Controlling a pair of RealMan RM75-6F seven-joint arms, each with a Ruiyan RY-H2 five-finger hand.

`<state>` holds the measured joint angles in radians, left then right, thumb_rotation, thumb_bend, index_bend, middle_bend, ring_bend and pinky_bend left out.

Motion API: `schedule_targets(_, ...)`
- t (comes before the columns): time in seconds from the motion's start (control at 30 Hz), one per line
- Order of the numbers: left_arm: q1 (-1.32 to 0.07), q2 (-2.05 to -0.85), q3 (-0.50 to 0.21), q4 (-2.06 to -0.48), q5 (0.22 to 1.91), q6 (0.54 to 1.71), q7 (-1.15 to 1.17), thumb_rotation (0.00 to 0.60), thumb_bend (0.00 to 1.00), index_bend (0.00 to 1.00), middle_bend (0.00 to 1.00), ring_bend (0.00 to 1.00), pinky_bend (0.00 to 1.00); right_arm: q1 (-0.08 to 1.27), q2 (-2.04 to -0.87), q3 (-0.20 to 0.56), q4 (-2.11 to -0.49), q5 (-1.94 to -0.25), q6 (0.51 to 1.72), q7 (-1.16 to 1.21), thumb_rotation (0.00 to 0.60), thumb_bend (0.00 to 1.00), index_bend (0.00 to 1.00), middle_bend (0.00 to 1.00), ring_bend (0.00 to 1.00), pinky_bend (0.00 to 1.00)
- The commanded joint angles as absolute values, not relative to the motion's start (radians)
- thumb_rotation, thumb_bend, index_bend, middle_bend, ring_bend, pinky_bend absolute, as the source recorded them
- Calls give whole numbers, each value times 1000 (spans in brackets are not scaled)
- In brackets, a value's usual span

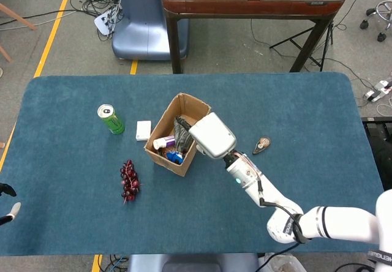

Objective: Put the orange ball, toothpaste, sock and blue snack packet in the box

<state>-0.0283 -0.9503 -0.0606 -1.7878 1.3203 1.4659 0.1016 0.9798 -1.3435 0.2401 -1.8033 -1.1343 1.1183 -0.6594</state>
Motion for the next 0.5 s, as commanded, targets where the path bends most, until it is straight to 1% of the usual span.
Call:
schedule_targets(0.03, -30, -952, -60, -1785, 1318, 1463, 105, 600, 261, 509, 460, 416, 607, 912, -1274, 213, -1845, -1202, 1170, -584, 600, 0, 434, 1000, 1000, 1000)
schedule_targets(0.1, -31, -953, -62, -1784, 1313, 1460, 106, 600, 262, 509, 460, 416, 607, 868, -1224, 197, -1861, -1236, 1200, -545, 600, 0, 469, 1000, 990, 1000)
schedule_targets(0.17, -32, -955, -63, -1783, 1311, 1460, 108, 600, 262, 509, 460, 416, 607, 823, -1169, 180, -1882, -1259, 1228, -515, 600, 0, 490, 1000, 952, 1000)
schedule_targets(0.3, -32, -962, -66, -1780, 1310, 1466, 116, 600, 262, 509, 460, 416, 607, 731, -1072, 151, -1924, -1298, 1290, -432, 600, 0, 510, 997, 892, 982)
schedule_targets(0.43, -33, -968, -71, -1773, 1307, 1467, 108, 600, 261, 507, 460, 417, 607, 624, -995, 116, -1943, -1324, 1378, -413, 600, 0, 510, 940, 838, 942)
schedule_targets(0.5, -35, -971, -70, -1767, 1310, 1464, 107, 600, 262, 507, 461, 417, 607, 576, -981, 101, -1945, -1335, 1428, -412, 600, 0, 510, 908, 815, 924)
